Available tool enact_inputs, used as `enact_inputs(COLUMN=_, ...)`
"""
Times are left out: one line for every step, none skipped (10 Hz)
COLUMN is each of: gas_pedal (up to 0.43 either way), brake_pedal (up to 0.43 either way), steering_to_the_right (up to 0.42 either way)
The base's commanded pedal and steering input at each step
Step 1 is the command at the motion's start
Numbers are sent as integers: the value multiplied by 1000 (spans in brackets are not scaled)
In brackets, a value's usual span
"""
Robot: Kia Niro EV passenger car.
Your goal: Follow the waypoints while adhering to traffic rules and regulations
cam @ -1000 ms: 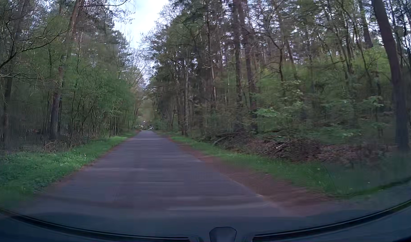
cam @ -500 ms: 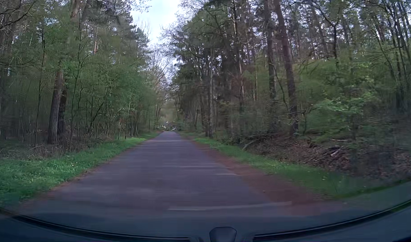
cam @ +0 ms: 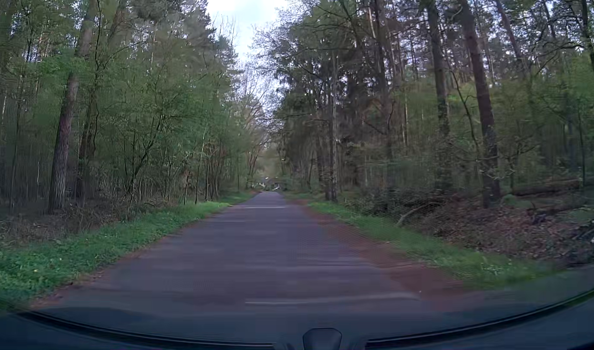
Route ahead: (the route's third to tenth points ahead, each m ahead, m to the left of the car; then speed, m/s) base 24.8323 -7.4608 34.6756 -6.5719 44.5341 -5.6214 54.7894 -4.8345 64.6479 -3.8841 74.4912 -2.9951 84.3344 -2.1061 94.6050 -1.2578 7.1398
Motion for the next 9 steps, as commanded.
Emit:
enact_inputs(gas_pedal=138, brake_pedal=0, steering_to_the_right=-56)
enact_inputs(gas_pedal=138, brake_pedal=0, steering_to_the_right=-52)
enact_inputs(gas_pedal=138, brake_pedal=0, steering_to_the_right=-47)
enact_inputs(gas_pedal=138, brake_pedal=0, steering_to_the_right=-39)
enact_inputs(gas_pedal=138, brake_pedal=0, steering_to_the_right=-30)
enact_inputs(gas_pedal=138, brake_pedal=0, steering_to_the_right=-19)
enact_inputs(gas_pedal=138, brake_pedal=0, steering_to_the_right=-13)
enact_inputs(gas_pedal=138, brake_pedal=0, steering_to_the_right=-12)
enact_inputs(gas_pedal=130, brake_pedal=0, steering_to_the_right=-12)
